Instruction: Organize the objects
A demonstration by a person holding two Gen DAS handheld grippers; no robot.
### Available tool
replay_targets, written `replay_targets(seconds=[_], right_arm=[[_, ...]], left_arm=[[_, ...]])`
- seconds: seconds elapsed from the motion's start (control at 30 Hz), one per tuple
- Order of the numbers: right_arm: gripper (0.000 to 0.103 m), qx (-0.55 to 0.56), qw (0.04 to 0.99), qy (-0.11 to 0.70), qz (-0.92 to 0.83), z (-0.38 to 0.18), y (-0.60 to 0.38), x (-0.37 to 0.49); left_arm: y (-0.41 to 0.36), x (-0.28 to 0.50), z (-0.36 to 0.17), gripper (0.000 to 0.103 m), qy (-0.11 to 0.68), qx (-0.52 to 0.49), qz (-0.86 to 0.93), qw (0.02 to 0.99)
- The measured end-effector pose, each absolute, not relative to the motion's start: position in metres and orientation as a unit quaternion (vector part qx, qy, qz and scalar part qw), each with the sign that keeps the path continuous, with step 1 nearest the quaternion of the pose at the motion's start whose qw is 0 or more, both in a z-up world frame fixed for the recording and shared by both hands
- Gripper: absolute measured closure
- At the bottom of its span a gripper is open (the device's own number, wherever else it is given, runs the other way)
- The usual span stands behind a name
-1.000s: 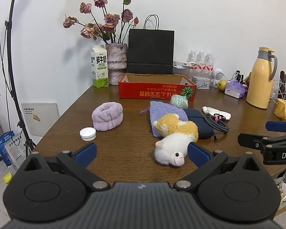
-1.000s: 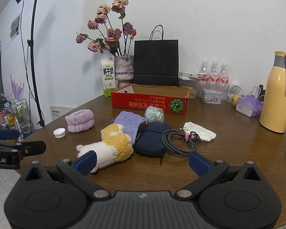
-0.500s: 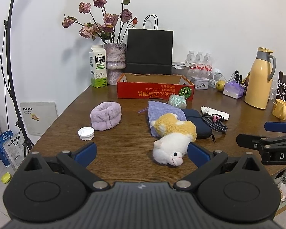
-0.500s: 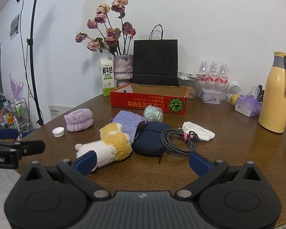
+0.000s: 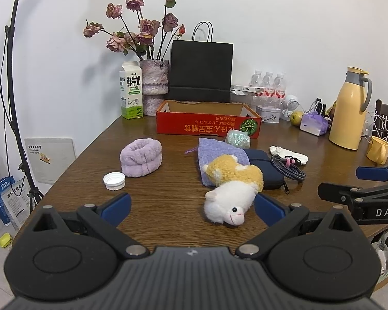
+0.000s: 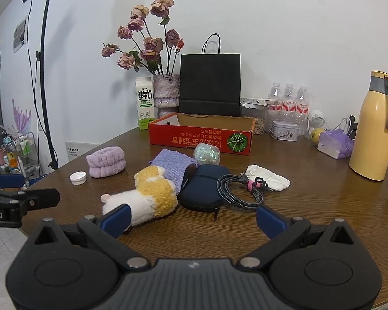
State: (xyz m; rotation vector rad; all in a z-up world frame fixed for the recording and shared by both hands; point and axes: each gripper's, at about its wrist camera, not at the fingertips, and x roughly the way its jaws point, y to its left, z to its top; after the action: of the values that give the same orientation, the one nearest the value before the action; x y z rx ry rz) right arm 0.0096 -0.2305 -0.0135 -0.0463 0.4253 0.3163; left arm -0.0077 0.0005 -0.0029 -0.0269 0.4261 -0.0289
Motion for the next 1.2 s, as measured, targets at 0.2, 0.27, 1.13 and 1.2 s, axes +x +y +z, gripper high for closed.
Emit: replay_targets(seconds=[0.2, 0.27, 1.13, 1.2], right_arm=[[0.000, -0.023, 0.965, 0.210, 0.156, -0.0136, -0.2303, 0.0094], [0.000, -0.023, 0.965, 0.210, 0.156, -0.0137, -0.2303, 0.0093], [0.000, -0.024, 0.965, 0.210, 0.156, -0.0144, -0.2292, 0.0086], [0.000, -0.024, 0.965, 0.210, 0.156, -0.0144, -0.2290, 0.0088]], left_arm=[[0.0001, -0.0076, -0.0030, 0.000, 0.212, -0.013, -0.014, 0.977], [0.0001, -0.0077, -0.0032, 0.000, 0.212, -0.013, -0.014, 0.977], [0.0015, -0.0084, -0.0092, 0.000, 0.219, -0.016, -0.015, 0.976], [0.0017, -0.0084, -0.0097, 0.000, 0.219, -0.016, -0.016, 0.975]])
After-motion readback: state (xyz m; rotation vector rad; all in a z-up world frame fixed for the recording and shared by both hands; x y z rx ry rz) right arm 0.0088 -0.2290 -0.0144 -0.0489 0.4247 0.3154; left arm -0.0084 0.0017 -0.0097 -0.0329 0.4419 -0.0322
